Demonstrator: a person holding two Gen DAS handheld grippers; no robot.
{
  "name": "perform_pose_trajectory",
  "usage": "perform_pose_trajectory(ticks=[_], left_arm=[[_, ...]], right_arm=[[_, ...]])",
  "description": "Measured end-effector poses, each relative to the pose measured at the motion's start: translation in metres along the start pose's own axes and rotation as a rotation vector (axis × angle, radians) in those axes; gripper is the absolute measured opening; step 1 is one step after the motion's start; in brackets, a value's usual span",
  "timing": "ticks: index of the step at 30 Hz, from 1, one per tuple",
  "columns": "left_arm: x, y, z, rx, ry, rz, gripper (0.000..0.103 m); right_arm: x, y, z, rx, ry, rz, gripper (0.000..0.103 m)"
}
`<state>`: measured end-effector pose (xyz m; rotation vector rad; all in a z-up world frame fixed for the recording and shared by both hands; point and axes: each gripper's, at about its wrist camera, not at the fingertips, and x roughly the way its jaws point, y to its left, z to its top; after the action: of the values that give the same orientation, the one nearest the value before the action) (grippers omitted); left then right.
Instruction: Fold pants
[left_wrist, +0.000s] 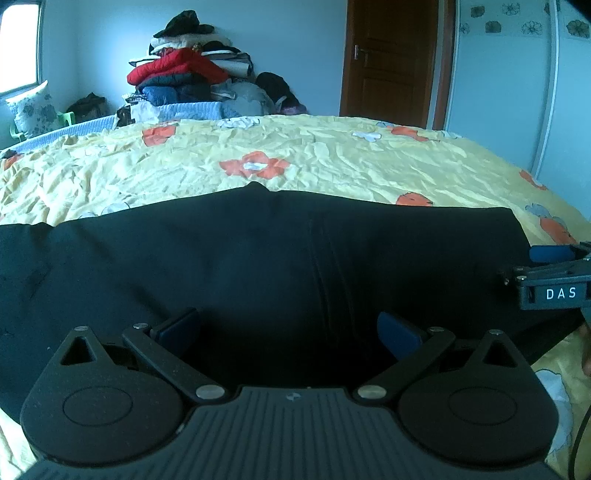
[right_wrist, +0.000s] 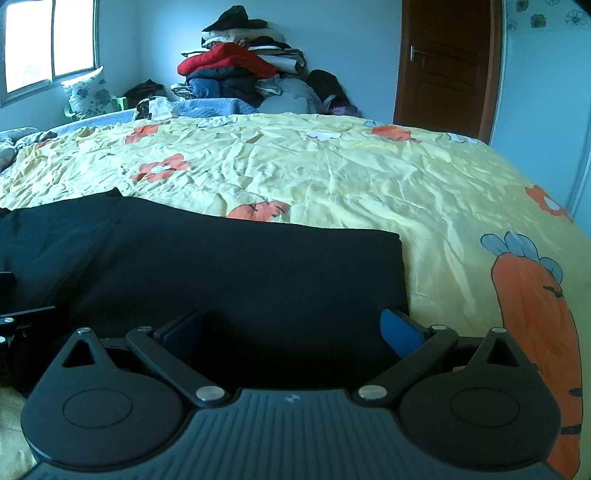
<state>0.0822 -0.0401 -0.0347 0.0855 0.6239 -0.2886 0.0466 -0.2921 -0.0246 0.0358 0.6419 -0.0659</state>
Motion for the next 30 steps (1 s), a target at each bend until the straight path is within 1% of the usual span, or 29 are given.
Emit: perform_pose_trajectory(ticks=[6, 12, 15, 18, 22, 23, 25, 29, 30], left_arm=[[0.0, 0.0, 0.0, -0.002, -0.003, -0.001, 0.103], [-0.013, 0.007, -0.003, -0.028, -0.022, -0.003, 0.103], [-0.023, 0.017, -0.004, -0.035, -0.03, 0.04, 0.103], [-0.03, 0.034, -0.005, -0.041, -0.026, 0.118, 0.103], [-0.029, 0.06, -0.006, -0.058, -0.008, 0.19, 0.103], [-0.028, 0.066, -0.007, -0.072, 0.002, 0.188, 0.103], [-0.03, 0.075, -0.01, -0.102, -0.005, 0.157, 0.103], [-0.031, 0.068, -0.01, -0.068, -0.008, 0.177, 0.103], [-0.031, 0.067, -0.01, -0.067, -0.009, 0.177, 0.103]], right_arm=[[-0.003, 0.002, -0.002, 0.005, -0.002, -0.009, 0.103], [-0.003, 0.002, -0.002, 0.007, -0.002, -0.008, 0.103], [-0.003, 0.002, -0.002, 0.007, -0.002, -0.009, 0.103], [-0.002, 0.002, -0.002, 0.007, -0.002, -0.009, 0.103], [-0.002, 0.002, -0.002, 0.006, -0.002, -0.009, 0.103], [-0.002, 0.002, -0.002, 0.006, -0.002, -0.009, 0.103], [-0.002, 0.002, -0.002, 0.007, -0.003, -0.008, 0.103], [-0.007, 0.003, 0.0, 0.028, -0.009, -0.022, 0.103], [-0.01, 0.005, 0.001, 0.044, -0.016, -0.01, 0.103]])
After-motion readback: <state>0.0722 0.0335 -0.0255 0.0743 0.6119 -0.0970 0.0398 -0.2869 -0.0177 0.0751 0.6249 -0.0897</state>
